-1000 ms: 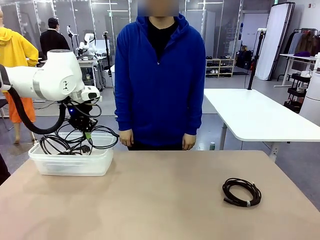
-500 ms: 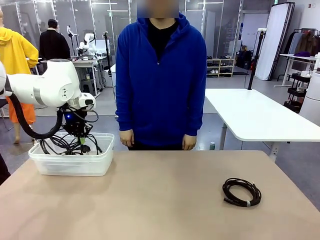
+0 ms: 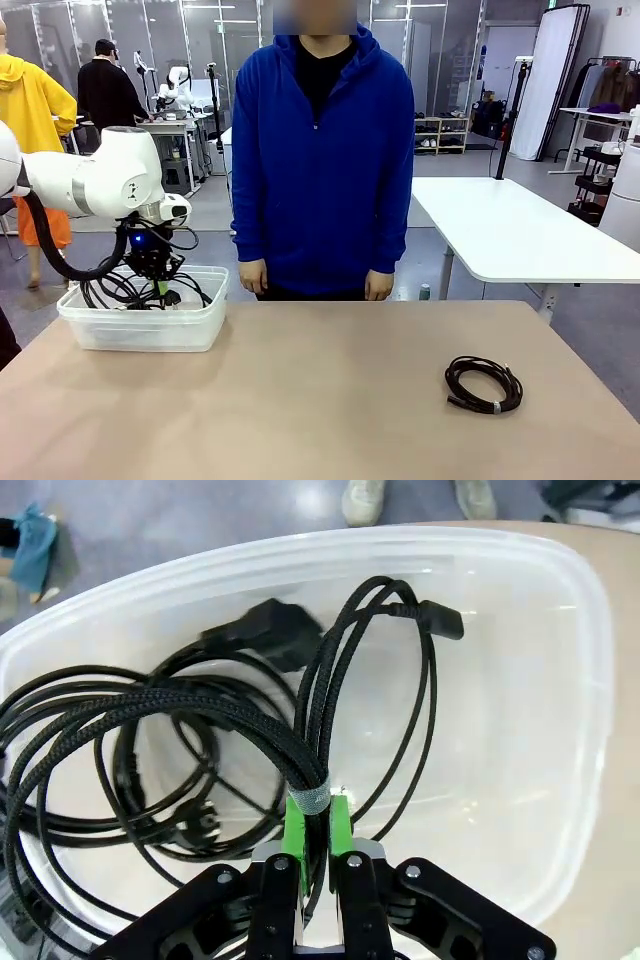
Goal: Organize and store the cables.
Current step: Place the USB Extension Cable into the Organizing box.
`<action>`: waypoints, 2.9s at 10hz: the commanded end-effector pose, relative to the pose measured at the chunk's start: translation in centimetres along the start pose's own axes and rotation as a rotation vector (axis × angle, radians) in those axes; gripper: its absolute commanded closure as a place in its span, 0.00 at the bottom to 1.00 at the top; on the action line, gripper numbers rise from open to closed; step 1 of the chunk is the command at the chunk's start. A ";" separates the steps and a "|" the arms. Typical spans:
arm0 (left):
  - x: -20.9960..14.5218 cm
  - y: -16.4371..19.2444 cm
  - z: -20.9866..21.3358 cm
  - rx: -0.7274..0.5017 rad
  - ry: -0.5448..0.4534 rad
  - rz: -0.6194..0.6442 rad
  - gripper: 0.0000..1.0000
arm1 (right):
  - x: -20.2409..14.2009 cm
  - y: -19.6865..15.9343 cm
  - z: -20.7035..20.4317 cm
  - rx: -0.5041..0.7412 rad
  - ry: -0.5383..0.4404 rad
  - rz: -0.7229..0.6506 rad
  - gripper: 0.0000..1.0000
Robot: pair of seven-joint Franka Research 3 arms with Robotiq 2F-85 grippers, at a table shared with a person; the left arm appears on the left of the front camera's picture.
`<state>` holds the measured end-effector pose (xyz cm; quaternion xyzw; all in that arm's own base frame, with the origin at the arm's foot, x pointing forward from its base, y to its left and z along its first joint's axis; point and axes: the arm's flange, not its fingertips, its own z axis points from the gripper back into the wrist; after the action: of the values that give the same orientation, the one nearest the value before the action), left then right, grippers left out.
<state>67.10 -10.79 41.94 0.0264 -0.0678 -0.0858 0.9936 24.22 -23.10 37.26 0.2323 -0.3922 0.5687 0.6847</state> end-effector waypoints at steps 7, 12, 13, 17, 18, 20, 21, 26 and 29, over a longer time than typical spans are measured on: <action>-1.0 0.5 1.2 -0.191 -0.077 -0.020 0.17 | 0.3 0.0 -0.2 -0.011 -0.002 -0.026 0.00; -2.4 1.3 4.3 -0.184 -0.162 -0.006 0.00 | 0.3 0.0 -0.2 -0.011 -0.002 -0.026 0.00; -2.7 1.0 4.2 -0.225 -0.192 -0.061 0.00 | 0.3 0.0 -0.2 -0.011 -0.002 -0.026 0.00; -0.9 1.1 4.8 -0.155 -0.133 0.005 0.00 | 0.3 0.0 -0.2 -0.011 -0.002 -0.026 0.00; -0.9 1.1 4.8 -0.155 -0.133 0.005 0.00 | 0.3 0.0 -0.2 -0.011 -0.002 -0.026 0.00; -0.9 1.1 4.8 -0.155 -0.133 0.005 0.00 | 0.3 0.0 -0.2 -0.011 -0.002 -0.026 0.00; -0.9 1.1 4.8 -0.155 -0.133 0.005 0.00 | 0.3 0.0 -0.2 -0.011 -0.002 -0.026 0.00; -0.9 1.1 4.8 -0.155 -0.133 0.005 0.00 | 0.3 0.0 -0.2 -0.011 -0.002 -0.026 0.00; -1.9 0.7 7.1 -0.236 -0.203 -0.064 0.00 | 0.3 0.0 -0.2 -0.011 -0.002 -0.026 0.00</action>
<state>65.25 -10.17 47.17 -0.0691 -0.1372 -0.1035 0.9827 24.22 -23.09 37.26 0.2323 -0.3922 0.5687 0.6847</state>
